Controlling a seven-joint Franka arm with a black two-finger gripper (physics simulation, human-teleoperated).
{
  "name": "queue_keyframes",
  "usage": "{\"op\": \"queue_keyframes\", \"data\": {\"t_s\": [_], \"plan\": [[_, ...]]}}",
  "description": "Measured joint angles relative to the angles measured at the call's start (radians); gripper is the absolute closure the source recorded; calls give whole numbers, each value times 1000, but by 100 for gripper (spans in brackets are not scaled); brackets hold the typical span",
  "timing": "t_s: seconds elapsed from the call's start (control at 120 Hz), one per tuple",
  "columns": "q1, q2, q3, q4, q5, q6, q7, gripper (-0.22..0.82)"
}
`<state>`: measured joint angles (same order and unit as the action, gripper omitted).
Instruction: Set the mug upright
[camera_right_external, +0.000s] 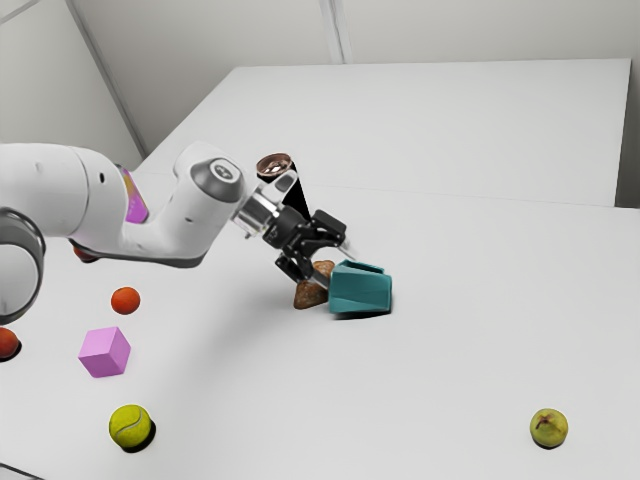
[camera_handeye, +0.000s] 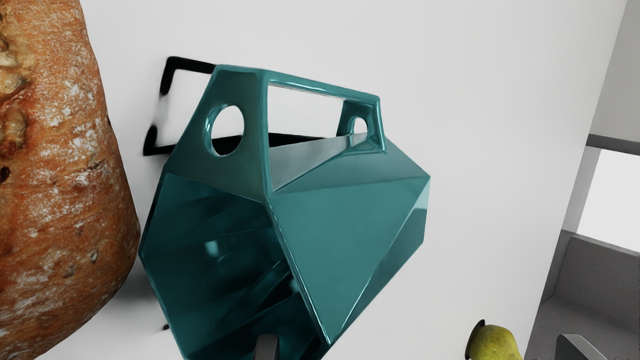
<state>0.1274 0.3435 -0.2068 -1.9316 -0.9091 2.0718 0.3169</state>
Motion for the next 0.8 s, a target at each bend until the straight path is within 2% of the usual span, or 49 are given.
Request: {"op": "queue_keyframes", "data": {"t_s": [0.375, 0.6, 0.742, 0.8], "plan": [[0, 29, 0, 2, -14, 14, 16, 0], [0, 61, -14, 1, -100, 69, 75, 0], [0, 65, -13, 0, -121, 84, 110, 38], [0, 62, -14, 1, -125, 88, 122, 50]]}}
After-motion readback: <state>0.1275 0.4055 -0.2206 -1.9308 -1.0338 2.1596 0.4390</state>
